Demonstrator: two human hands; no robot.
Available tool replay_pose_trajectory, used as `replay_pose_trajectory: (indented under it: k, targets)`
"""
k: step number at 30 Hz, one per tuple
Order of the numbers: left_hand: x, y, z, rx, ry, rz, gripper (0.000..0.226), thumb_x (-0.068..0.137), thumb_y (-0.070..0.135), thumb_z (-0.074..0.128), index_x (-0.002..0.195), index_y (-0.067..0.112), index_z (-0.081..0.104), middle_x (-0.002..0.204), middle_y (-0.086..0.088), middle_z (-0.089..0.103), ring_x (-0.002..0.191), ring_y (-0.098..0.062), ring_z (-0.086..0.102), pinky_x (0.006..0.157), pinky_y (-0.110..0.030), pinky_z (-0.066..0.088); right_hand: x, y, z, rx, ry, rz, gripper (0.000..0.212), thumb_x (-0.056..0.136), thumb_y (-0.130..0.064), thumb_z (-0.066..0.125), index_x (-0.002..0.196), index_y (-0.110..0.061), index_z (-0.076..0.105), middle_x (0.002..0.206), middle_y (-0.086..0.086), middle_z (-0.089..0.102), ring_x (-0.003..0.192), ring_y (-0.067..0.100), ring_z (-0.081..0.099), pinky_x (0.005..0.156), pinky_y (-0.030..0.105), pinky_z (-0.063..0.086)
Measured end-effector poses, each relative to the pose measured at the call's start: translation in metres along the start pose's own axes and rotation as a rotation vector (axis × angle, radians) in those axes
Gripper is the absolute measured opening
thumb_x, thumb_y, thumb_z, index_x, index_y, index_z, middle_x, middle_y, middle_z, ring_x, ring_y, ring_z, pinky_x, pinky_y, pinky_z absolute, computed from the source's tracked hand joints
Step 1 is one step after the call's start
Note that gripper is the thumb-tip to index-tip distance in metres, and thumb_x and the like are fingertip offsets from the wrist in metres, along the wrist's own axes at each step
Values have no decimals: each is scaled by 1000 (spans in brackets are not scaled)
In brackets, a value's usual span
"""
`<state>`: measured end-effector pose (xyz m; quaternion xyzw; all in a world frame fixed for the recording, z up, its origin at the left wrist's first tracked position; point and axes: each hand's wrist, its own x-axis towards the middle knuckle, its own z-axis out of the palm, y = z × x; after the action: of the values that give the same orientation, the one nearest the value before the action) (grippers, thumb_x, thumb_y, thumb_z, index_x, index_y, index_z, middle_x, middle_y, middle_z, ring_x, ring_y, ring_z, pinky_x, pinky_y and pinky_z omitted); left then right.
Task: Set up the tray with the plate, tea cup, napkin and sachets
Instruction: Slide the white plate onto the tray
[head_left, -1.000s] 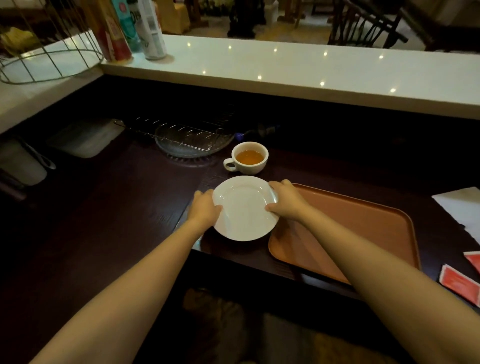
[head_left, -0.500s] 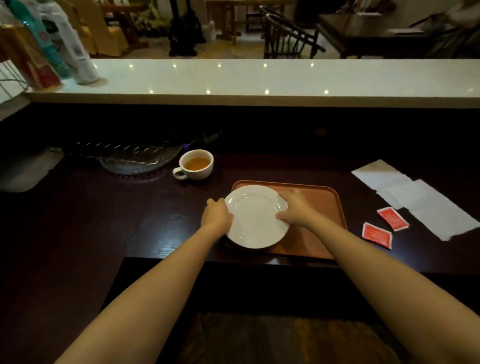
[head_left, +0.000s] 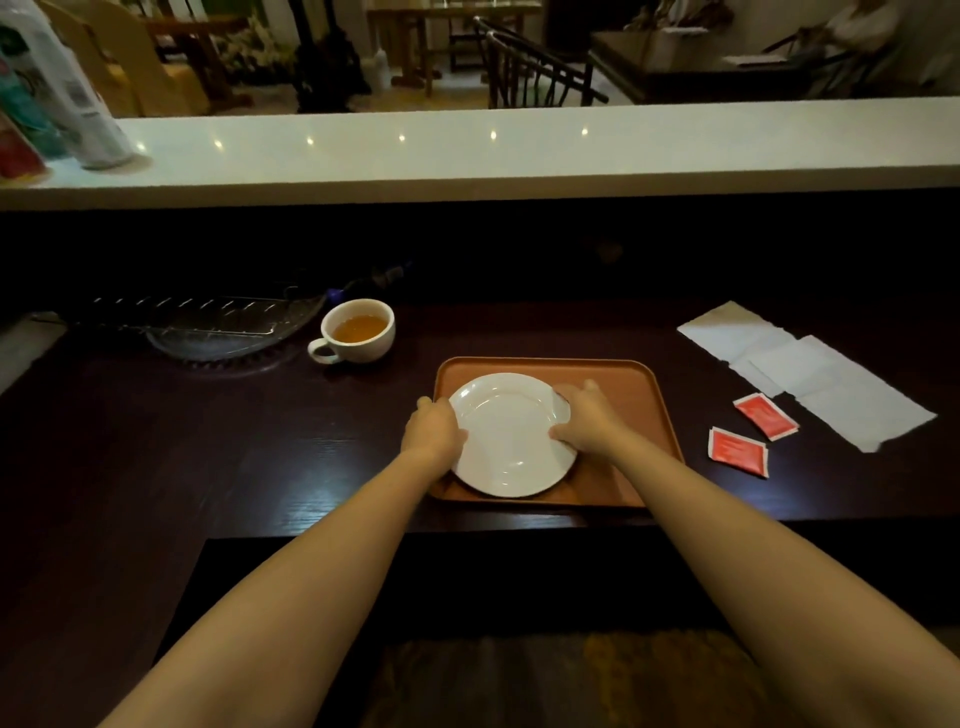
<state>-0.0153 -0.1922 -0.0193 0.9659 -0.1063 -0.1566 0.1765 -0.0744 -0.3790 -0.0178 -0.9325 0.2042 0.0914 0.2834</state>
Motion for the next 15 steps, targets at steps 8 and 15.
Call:
replay_pose_trajectory:
  k: [8,15]
  targets:
    - [1,7,-15,132,-15,67,17,86,10,48,97,5,59,101,-14,63,78,-25,57,62,-31,47,8,-3,4,-196,121,-30,54,83,-24,60,132,-14,39,138,10,40,121,30,42,95,41,43]
    - [20,-39,-68,-159,-20,-130,39,79,28,63,111,6,57,113,-13,62,96,-31,63,76,-35,51,33,-46,-12,-139,-4,-177,72,81,-34,64,140,-15,27,145,12,32,135,31,24,105,46,33]
